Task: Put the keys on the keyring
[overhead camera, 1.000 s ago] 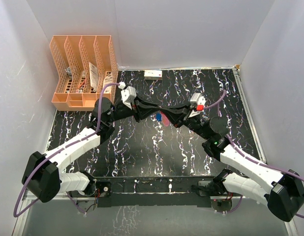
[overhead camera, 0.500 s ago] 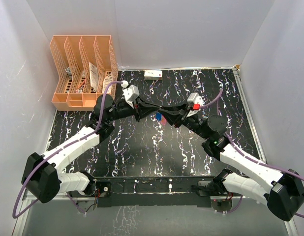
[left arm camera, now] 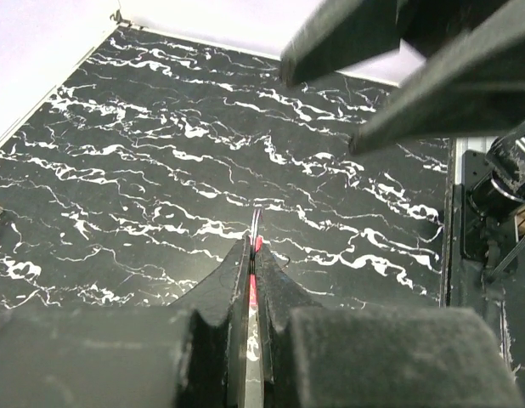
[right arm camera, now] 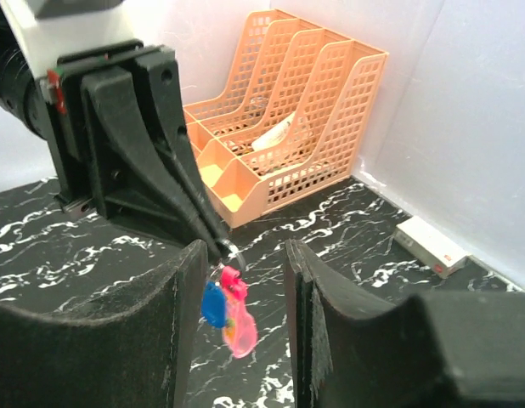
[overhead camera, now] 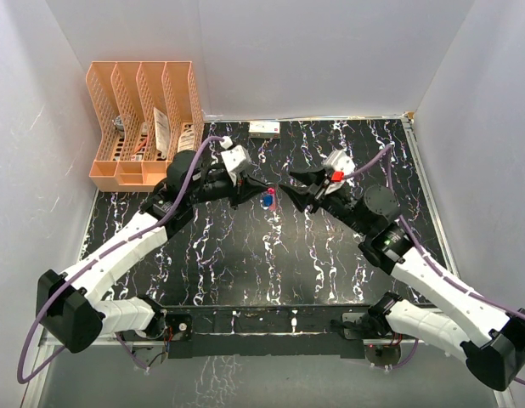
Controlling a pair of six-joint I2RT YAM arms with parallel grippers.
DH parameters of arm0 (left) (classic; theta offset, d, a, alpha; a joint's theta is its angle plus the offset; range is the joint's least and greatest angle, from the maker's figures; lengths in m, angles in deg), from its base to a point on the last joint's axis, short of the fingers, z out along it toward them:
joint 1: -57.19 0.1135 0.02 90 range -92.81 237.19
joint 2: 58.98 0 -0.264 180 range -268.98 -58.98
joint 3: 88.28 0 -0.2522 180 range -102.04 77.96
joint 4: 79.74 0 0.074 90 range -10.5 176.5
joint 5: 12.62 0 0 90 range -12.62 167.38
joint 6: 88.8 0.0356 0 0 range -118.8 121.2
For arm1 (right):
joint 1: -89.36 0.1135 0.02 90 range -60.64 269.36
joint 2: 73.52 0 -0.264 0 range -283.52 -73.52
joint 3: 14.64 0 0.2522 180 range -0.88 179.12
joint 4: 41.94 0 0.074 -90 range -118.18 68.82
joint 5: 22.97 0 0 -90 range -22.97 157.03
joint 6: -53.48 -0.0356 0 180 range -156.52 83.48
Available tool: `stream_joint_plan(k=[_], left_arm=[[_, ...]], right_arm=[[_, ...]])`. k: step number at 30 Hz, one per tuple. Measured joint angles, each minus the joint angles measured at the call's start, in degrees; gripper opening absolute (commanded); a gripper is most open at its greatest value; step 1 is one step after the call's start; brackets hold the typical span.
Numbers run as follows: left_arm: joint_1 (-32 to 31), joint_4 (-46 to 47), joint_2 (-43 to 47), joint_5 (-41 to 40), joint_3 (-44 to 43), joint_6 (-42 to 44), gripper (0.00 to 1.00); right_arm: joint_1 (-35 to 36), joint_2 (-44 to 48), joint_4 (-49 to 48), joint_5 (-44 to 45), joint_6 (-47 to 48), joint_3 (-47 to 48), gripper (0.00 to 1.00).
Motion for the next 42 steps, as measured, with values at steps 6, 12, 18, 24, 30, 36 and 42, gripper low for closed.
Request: stream_joint_plan(k=[6,12,18,24,30,36,42], left_arm=[[0.00,-10.47,-0.76,1.49,-4.68,8.13,0.00],[0.00,-18.82,-3.65,5.49,-8.83,15.58,0.00],[0.00,-24.65,-5.14,8.90,-10.49,21.09,0.00],[0.00,-26.67,-5.42,10.73,-11.91,23.69,0.00],[0.00,-26.80,-6.36,12.17,-12.39,24.59,0.00],[0.00,-27.32,-6.88,13.31,-12.74,25.20,0.00],[0.00,-28.30,-6.88,14.03,-12.81,25.94,0.00]], right_arm=[[0.00,-3.74,12.57,-1.60,7.15,11.89,0.32],[0.00,-8.59,21.97,-5.35,11.45,15.08,0.30],[0.00,-9.49,29.29,-8.04,14.05,15.50,0.30],[0.00,-9.49,31.19,-10.62,14.80,15.87,0.30],[0.00,-10.08,31.58,-12.52,15.06,15.87,0.29],[0.00,-11.15,31.54,-13.73,15.08,15.87,0.24],[0.00,-11.98,31.52,-14.29,15.02,15.87,0.11]])
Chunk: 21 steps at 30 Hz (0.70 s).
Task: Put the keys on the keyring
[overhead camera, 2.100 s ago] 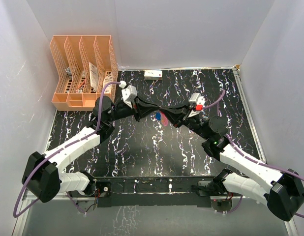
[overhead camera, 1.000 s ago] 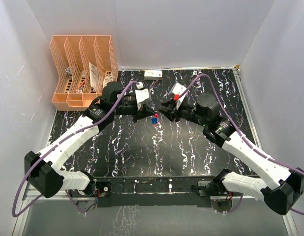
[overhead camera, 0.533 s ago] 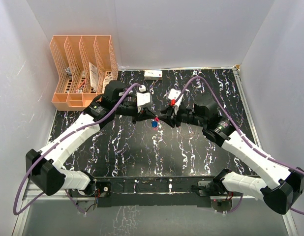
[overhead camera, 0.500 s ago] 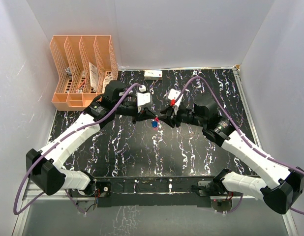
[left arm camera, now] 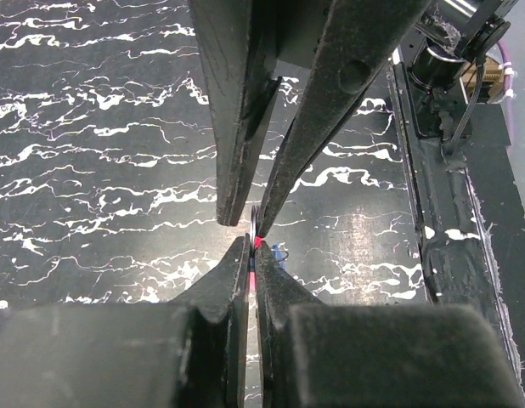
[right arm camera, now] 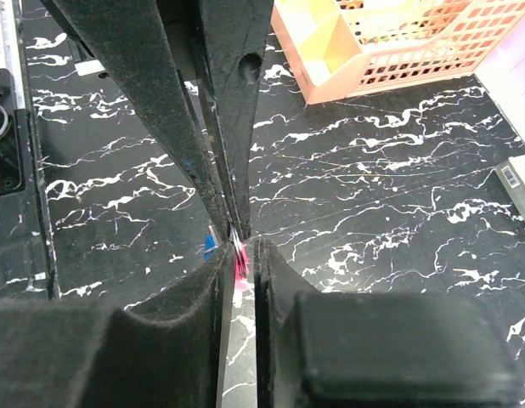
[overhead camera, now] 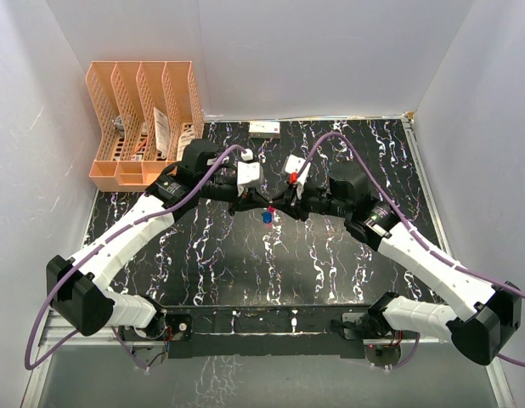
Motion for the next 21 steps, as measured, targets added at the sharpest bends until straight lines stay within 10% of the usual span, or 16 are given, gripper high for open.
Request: stream_joint_plan(k=[21], left_arm=[[0.04,1.70,0.17,-1.22,0.42,-0.59,0.00]], right_arm=[[0.00,-0.33,-0.76,-0.63,-0.66,0.00,0.00]])
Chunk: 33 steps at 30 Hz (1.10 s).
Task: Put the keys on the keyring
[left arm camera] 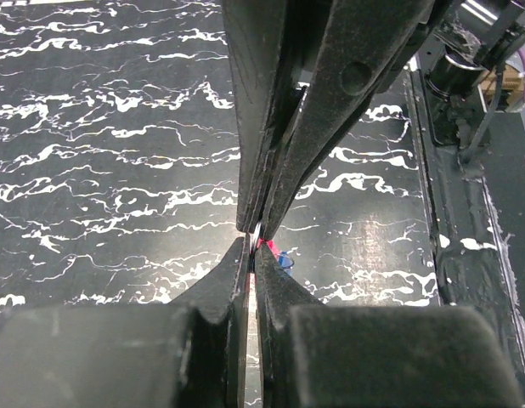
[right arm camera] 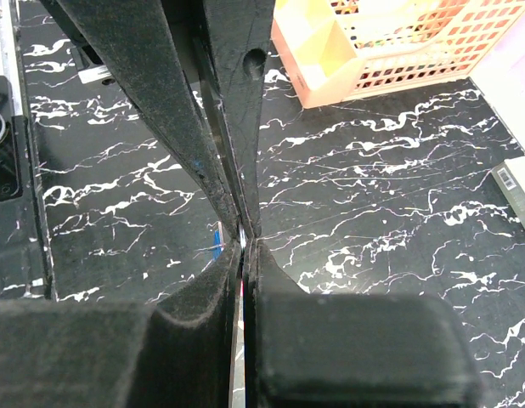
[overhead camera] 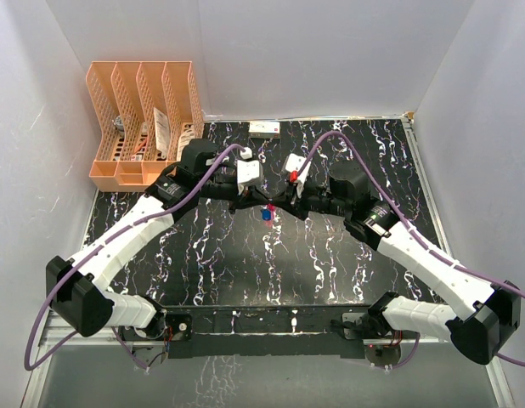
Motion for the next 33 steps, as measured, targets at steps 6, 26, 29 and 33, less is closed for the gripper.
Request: stream_joint_plan(k=[6,26,29,33], left_arm=[[-0.02,3.61,1.44,-2.40,1.95,-2.36,0.18],[-0.04,20.92,13.53,-16.83,17.68,-9.22,0.42],[-0.04,26.73,15.56,-18.62,21.40,-11.78,0.42],[-0.04,34.12,15.87,-21.07,24.26,-15.56,0.43]], right_arm=[[0.00,0.00,-0.70,0.87,-0.35,0.00,0.00],[-0.02,3.43,-9.01,12.63,-7.56,-3.76,0.00],[-0.02,4.92,-14.80,14.19,-10.82,-7.06,0.00],[-0.04,6.14,-23.47,15.85,-15.02,-12.52,0.00]])
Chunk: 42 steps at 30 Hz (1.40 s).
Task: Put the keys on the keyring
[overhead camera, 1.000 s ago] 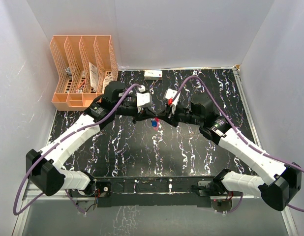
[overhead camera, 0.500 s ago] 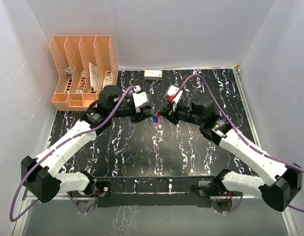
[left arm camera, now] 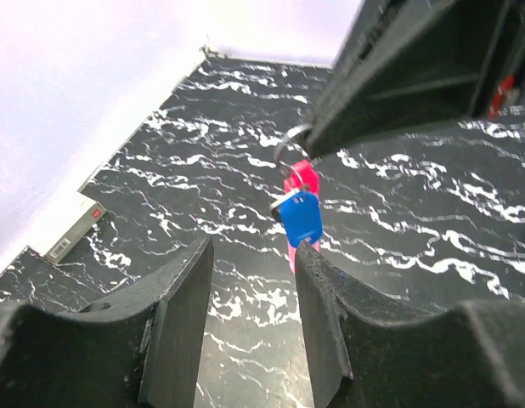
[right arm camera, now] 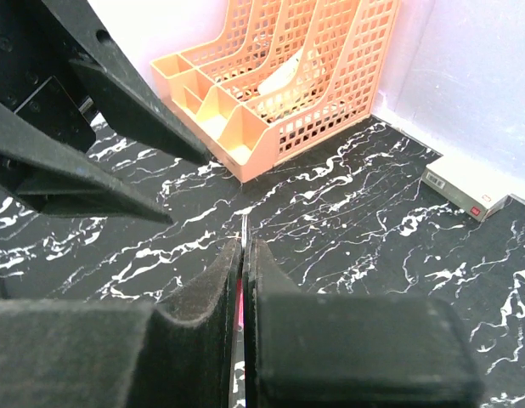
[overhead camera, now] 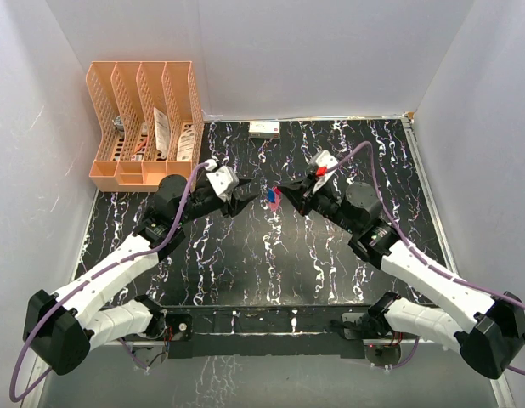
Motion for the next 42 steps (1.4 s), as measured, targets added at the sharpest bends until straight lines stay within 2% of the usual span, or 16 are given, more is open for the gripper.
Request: stream_joint_plan(k=[9,14,19,31,42], left_arm=[[0.00,12.50,-1.31,-1.40,1.38,-6.58,0.42],[-0.04,15.39,-1.70,-0.28,1.38,-8.44,0.42],[-0.37,16.41,-1.77,1.07,1.40,-9.05,0.41],[-3.32,17.99,-4.00,2.49,1.40,-9.07,0.40],[-6.38,18.45,-5.01,-0.02,1.40,-8.04,0.40]], right_arm=[[0.00,1.88,-20.94,1.88,-6.73,-11.43,0.00],[0.00,2.32,-32.61,2.51,-8.15,-15.47,0.00],[0.00,0.96,-39.50,2.58,-9.22,-15.67,0.00],[0.00,-2.29,-44.76,2.56,-10.75,-15.67,0.00],[0.00,-2.29,-45.46,2.56,-10.88,-15.67,0.00]])
